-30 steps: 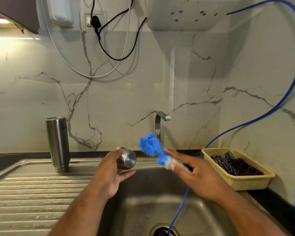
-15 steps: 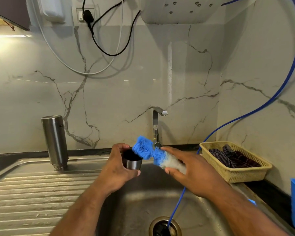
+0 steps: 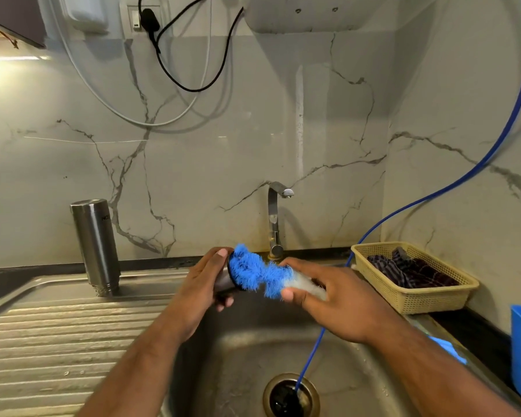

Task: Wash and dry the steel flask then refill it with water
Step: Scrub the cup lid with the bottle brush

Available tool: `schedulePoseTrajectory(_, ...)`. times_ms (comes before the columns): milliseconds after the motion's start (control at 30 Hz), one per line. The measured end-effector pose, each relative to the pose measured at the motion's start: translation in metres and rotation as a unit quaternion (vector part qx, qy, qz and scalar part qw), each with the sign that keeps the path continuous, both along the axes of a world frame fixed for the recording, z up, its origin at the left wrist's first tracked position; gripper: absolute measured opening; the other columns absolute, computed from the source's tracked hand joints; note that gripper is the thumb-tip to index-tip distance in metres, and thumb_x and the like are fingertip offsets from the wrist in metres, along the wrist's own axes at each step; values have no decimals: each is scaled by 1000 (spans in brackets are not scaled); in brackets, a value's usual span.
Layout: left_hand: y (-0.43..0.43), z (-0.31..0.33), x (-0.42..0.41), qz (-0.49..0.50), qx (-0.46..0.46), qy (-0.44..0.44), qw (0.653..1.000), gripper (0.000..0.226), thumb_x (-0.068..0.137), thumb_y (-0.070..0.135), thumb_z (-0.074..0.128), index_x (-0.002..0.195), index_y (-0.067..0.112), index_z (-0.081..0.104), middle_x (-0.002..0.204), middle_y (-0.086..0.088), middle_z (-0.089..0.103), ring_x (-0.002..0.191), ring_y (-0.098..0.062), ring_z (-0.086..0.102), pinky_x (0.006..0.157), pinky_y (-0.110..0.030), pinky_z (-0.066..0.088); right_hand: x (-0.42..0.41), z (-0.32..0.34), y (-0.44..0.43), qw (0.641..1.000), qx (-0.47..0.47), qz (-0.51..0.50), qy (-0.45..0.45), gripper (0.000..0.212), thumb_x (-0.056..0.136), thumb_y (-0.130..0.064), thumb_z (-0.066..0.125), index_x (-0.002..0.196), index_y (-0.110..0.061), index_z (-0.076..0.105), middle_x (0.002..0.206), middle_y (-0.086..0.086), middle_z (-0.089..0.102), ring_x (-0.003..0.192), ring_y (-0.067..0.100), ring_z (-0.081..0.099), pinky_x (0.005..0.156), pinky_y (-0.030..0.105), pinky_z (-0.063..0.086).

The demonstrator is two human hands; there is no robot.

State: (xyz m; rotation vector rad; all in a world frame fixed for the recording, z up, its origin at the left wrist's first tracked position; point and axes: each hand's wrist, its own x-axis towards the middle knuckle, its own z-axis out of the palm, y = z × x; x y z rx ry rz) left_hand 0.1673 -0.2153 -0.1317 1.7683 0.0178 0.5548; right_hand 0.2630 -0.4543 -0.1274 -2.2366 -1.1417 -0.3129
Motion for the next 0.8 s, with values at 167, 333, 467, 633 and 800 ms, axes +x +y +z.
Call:
schedulePoseTrajectory(167, -1, 4, -2, 38, -33, 84, 995, 50, 103, 58, 38, 110, 19, 68, 66, -8, 67, 53, -21, 56, 49, -29, 47, -11, 3, 5, 989, -69, -30, -126, 61, 96, -69, 43, 153, -53, 27, 127, -20, 58, 101, 1, 55, 75, 23, 40)
schedulePoseTrajectory(333, -4, 5, -10, 22, 23, 144, 989, 42, 104, 48, 46, 105, 13, 67, 84, -15, 77, 67, -30, 70, 50, -28, 52, -15, 4, 16, 973, -116, -2, -197, 62, 92, -58, 62, 147, -54, 34, 133, -15, 45, 99, 3, 42, 84, 29, 35)
schedulePoseTrajectory(467, -4, 9, -12, 22, -1, 141, 990, 44, 101, 52, 51, 101, 11, 69, 76, -11, 74, 59, -22, 63, 43, -23, 39, -16, -1, 26, 953, -88, -35, -286, 48, 96, -58, 51, 141, -44, 44, 108, -14, 62, 99, 12, 56, 87, 38, 39)
schedulePoseTrajectory(633, -4, 15, -9, 15, 11, 72, 997, 26, 97, 41, 63, 99, 16, 70, 82, -9, 66, 61, -15, 60, 48, -29, 43, -22, -7, 39, 972, -95, -73, -202, 48, 104, -59, 28, 147, -41, 38, 103, -7, 72, 96, 20, 66, 79, 38, 42)
schedulePoseTrajectory(800, -7, 13, -9, -27, -63, 54, 996, 21, 97, 34, 62, 100, 15, 71, 106, -11, 68, 90, -25, 60, 79, -39, 50, -26, -12, 41, 988, -97, -83, -83, 53, 103, -65, 23, 146, -40, 42, 102, -6, 72, 97, 16, 65, 80, 37, 54)
